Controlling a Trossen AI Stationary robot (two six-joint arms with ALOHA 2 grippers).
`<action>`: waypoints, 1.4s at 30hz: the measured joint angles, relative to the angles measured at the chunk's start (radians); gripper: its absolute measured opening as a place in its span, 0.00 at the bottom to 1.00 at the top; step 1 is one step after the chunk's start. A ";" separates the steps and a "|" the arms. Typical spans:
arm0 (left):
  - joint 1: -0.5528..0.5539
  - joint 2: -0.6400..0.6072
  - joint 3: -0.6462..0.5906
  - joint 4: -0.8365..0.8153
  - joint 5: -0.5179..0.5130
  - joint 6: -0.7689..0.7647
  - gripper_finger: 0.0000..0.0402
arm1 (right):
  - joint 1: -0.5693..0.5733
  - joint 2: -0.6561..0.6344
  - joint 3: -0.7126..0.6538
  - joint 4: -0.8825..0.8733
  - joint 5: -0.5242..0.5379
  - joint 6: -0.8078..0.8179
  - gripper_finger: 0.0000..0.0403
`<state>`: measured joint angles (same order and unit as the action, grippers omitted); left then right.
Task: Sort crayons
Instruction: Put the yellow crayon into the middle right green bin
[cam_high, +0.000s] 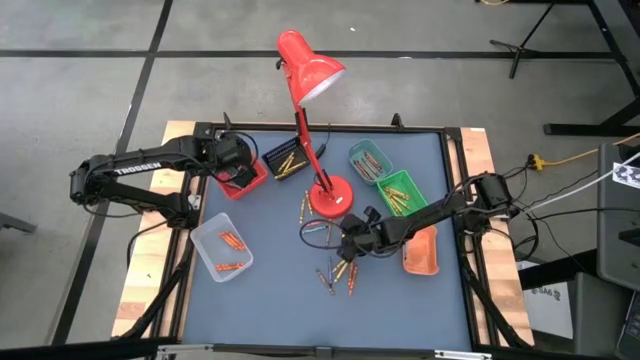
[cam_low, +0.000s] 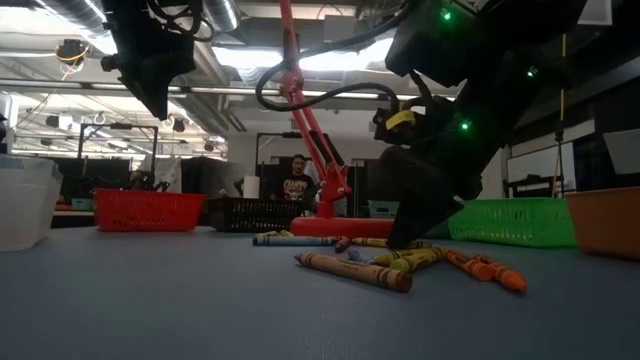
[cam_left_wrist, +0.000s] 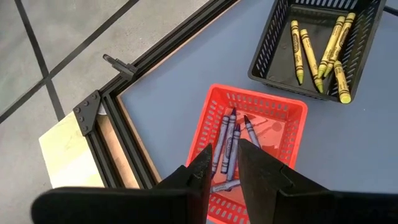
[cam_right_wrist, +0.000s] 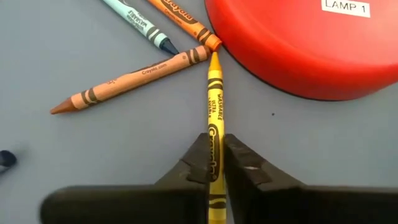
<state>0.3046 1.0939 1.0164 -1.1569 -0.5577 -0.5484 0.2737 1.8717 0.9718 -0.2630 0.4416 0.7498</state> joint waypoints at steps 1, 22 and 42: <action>-0.005 0.000 0.000 0.001 0.000 0.000 0.15 | 0.000 0.000 0.000 0.000 0.000 0.000 0.06; -0.216 0.000 0.000 0.211 0.002 0.007 0.15 | 0.001 -0.126 -0.006 -0.114 -0.029 -0.082 0.03; -0.341 0.266 0.001 0.386 0.003 0.006 0.15 | 0.001 -0.489 -0.003 -0.487 -0.006 -0.134 0.03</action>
<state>-0.0363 1.3595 1.0176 -0.7706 -0.5550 -0.5419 0.2745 1.3832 0.9688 -0.7502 0.4357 0.6155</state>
